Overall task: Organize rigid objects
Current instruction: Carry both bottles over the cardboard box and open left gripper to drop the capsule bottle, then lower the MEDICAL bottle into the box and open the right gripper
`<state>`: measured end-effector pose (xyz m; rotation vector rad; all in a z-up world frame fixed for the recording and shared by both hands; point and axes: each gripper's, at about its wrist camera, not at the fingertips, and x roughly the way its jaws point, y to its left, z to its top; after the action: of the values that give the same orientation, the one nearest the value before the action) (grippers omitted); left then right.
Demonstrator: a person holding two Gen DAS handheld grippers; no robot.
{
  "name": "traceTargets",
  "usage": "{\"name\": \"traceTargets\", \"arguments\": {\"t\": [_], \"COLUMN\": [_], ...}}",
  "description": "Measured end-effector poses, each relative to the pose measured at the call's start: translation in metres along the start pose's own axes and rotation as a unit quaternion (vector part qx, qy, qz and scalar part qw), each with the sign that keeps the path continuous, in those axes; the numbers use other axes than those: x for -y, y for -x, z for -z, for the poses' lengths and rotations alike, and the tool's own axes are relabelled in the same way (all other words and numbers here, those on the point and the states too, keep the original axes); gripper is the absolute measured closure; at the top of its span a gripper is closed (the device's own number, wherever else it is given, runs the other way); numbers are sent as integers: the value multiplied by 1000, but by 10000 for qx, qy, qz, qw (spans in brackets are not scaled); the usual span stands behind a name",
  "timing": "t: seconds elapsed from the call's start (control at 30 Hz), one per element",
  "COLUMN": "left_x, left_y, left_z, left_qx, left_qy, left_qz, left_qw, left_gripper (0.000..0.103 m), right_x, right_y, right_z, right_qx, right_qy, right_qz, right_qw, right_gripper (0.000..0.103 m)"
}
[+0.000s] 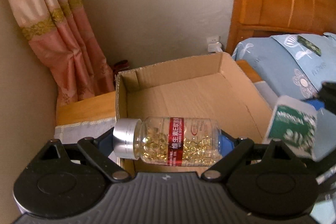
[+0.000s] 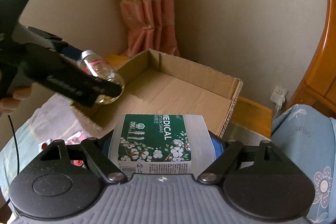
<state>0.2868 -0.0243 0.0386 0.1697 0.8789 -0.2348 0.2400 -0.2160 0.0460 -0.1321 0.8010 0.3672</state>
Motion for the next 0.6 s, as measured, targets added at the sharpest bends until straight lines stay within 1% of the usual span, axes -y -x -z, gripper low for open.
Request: {"name": "traceTargets", "arguments": {"t": [0.07,0.2,0.3,0.43,0.6], "left_x": [-5,-11,-16,-20,-19], "left_y": [-16,-47,-61,-62,-49], "left_z": [-8,-19,-23,-23,-18], "left_qx": [-82,-175,-173,-122,41], "left_qy": [97,144,316,362,133], "left_qz": [59,8,-26,19,-172], "left_qw": [9999,9997,9993,9993,9998], "left_gripper": [10,9,8,8,8], "right_x": [4,9,14,20,28], "right_y": [-9,-23,-34,-46,-57], "right_z": [-4,-11,-15,-19,-28], "right_qx": [-40,-120,-176,-204,-148], "right_qy": [-26,-80,-83,-144,-398], "right_qz": [30,56,68,85,200], "right_qw": [10000,9999,9998,9997,9989], "right_gripper": [16,16,16,16,16]}}
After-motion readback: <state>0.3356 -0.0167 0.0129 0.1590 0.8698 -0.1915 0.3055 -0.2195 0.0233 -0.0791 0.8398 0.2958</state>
